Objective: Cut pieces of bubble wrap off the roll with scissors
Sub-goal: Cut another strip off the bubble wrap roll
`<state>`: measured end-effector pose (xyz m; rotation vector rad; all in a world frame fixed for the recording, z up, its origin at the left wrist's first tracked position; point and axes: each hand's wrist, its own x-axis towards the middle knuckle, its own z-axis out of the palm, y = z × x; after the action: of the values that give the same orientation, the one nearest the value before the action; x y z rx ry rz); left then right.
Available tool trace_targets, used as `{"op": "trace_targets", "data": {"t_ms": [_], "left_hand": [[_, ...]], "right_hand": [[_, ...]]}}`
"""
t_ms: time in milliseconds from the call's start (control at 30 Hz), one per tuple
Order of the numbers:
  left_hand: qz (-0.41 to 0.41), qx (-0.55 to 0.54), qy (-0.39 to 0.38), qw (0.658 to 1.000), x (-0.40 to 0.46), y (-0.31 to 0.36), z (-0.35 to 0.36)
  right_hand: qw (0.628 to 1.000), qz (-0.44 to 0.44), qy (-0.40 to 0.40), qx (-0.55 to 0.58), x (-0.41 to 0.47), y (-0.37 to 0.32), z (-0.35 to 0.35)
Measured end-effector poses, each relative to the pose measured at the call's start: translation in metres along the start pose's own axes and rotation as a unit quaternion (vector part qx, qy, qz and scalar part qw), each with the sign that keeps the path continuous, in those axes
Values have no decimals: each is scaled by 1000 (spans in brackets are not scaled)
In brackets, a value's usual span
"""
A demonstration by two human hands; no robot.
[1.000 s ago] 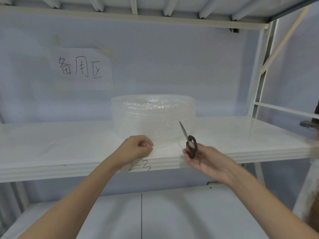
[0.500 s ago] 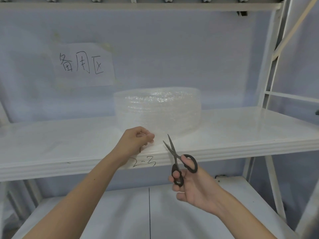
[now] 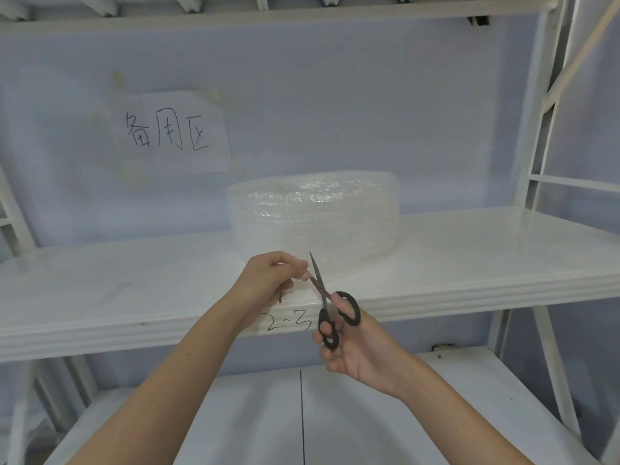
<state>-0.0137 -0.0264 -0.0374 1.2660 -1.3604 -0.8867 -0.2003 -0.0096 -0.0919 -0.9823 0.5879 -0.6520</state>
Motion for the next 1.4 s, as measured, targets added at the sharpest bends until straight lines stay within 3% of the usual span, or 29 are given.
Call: {"op": "trace_targets", "data": {"t_ms": [567,1400], "left_hand": [[0,-34,-14,999,-2,1,-1],[19,-37,-52,998,-7,4,-6]], "right_hand": [[992,-83,-5,-98,-1,-1,-5],[993,-69,-9,-93,-3,-5,2]]}}
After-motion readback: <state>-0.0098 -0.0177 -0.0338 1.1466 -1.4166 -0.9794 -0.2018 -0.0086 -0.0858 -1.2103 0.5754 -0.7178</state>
